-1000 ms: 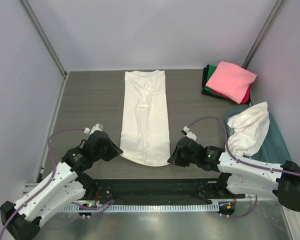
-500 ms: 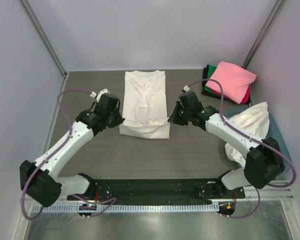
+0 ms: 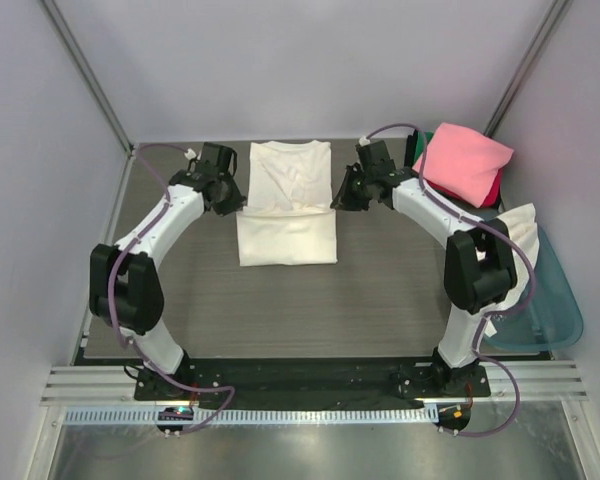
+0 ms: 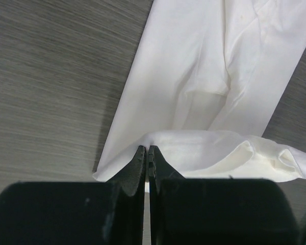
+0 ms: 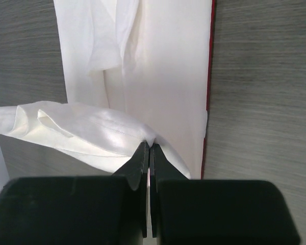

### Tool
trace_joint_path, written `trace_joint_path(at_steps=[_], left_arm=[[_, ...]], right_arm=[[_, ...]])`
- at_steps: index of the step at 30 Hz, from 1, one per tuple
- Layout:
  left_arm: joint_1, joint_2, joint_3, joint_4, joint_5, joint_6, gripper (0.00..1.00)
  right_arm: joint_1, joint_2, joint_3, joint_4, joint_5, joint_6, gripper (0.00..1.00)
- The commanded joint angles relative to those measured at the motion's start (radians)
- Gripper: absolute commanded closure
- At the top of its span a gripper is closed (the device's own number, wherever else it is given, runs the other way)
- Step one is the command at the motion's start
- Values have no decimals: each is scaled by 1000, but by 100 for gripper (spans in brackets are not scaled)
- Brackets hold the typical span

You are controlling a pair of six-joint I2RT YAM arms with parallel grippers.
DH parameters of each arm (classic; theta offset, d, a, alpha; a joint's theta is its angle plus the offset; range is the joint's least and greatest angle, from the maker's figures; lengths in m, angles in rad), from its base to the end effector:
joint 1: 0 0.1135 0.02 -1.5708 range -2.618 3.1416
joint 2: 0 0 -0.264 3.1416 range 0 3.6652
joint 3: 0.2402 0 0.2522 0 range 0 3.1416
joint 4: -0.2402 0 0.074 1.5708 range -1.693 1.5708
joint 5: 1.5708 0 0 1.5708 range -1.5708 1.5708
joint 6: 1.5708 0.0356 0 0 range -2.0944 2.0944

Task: Fold and stack the t-shirts
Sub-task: Fold the tshirt

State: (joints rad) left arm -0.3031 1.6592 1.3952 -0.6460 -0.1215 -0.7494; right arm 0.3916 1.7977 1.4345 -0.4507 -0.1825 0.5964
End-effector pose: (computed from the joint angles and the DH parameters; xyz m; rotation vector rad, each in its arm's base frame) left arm 0.3473 -0.1041 0.2841 -0.6030 2.4219 -0.2986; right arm 0.3714 0.1604 0.2605 0.1635 2.4726 0.6664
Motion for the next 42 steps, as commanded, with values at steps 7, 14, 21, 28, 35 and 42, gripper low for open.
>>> trace_joint_path(at_steps=[7,14,21,28,35,42], left_arm=[[45,197,183,34,82,62,100],[68,306,275,19,100,79,100],[85,392,343,11,117,88,100],[94,458,407,-7,154,93,99],[123,592,662,-141,209,96,81],[142,613,913,-353,215,116,52]], right_arm=[[-42,135,141,0,-75,-47,99],[-63,218,207,0,-97,-55,99],[-76,279,253,-2,-114,-58,99],[-82,330,293,-3,-124,-56,99],[-100,456,514,-71,-153,-53,59],[-119,519,870,-266,-155,-61,43]])
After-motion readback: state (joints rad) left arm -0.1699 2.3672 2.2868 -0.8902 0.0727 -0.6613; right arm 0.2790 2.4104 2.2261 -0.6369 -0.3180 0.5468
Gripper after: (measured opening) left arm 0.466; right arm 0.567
